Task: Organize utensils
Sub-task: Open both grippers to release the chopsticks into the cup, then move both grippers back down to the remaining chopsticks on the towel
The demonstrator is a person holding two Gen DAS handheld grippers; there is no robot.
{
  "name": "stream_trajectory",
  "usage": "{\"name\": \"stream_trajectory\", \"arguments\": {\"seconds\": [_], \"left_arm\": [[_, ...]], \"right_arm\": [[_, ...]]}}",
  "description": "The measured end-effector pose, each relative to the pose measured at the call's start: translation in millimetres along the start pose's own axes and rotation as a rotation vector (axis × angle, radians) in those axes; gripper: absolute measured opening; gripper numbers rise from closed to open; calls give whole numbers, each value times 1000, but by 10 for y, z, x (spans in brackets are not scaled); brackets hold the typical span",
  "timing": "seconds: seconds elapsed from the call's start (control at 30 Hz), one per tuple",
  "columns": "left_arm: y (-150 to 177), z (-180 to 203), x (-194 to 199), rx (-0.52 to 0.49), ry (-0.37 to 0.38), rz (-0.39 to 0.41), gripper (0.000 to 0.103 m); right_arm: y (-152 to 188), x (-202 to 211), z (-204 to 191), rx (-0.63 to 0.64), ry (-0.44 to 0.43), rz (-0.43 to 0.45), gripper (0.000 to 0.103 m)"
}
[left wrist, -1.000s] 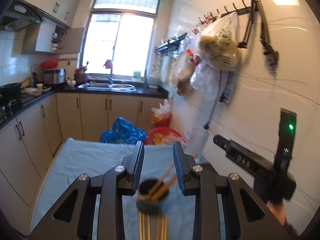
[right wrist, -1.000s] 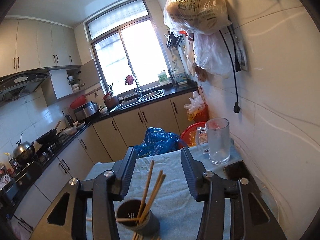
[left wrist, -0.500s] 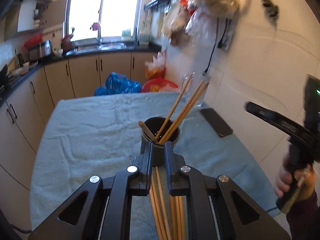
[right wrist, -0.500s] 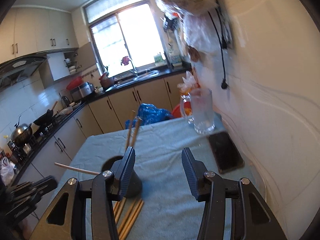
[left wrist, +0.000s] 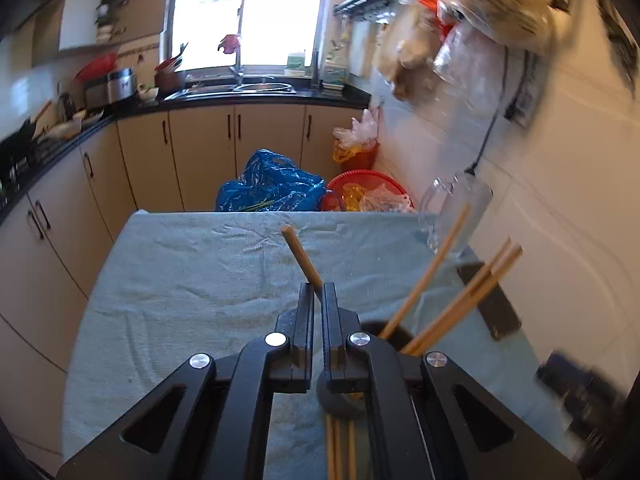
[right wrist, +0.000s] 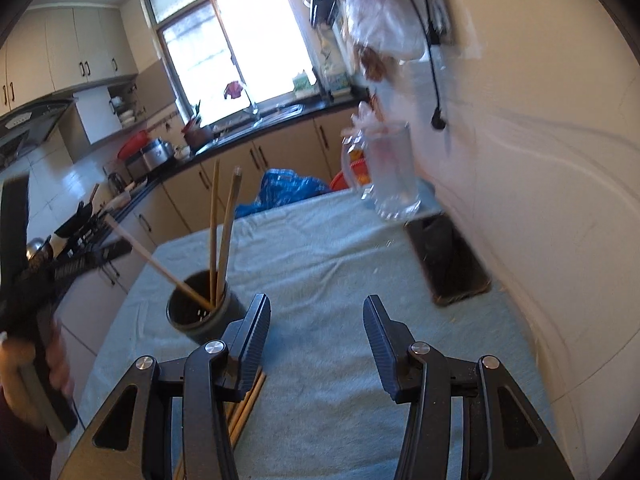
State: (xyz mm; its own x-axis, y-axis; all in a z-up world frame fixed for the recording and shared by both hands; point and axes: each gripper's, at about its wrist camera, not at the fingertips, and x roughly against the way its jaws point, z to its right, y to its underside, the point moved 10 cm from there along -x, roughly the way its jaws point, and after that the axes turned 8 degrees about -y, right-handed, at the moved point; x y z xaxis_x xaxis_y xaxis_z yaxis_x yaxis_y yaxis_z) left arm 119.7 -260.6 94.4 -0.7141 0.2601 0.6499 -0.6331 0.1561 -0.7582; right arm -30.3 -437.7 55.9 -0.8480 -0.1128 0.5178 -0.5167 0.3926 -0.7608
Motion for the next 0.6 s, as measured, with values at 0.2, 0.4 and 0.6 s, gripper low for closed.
{"name": "stream_trajectory", "arguments": {"seconds": [0.2,0.4,0.6], "left_arm": [[-244,-74,-127,63,25,-23,7],[-214,-171,79,95,61,-4,37],[68,-399,470,109,105,10,39]], "right_arm": [[153,-245,-136,9,-17,-62,53],[389,-388,-327,47,-42,-142,54],[730,-536,-389,29,-67,-251,57]]}}
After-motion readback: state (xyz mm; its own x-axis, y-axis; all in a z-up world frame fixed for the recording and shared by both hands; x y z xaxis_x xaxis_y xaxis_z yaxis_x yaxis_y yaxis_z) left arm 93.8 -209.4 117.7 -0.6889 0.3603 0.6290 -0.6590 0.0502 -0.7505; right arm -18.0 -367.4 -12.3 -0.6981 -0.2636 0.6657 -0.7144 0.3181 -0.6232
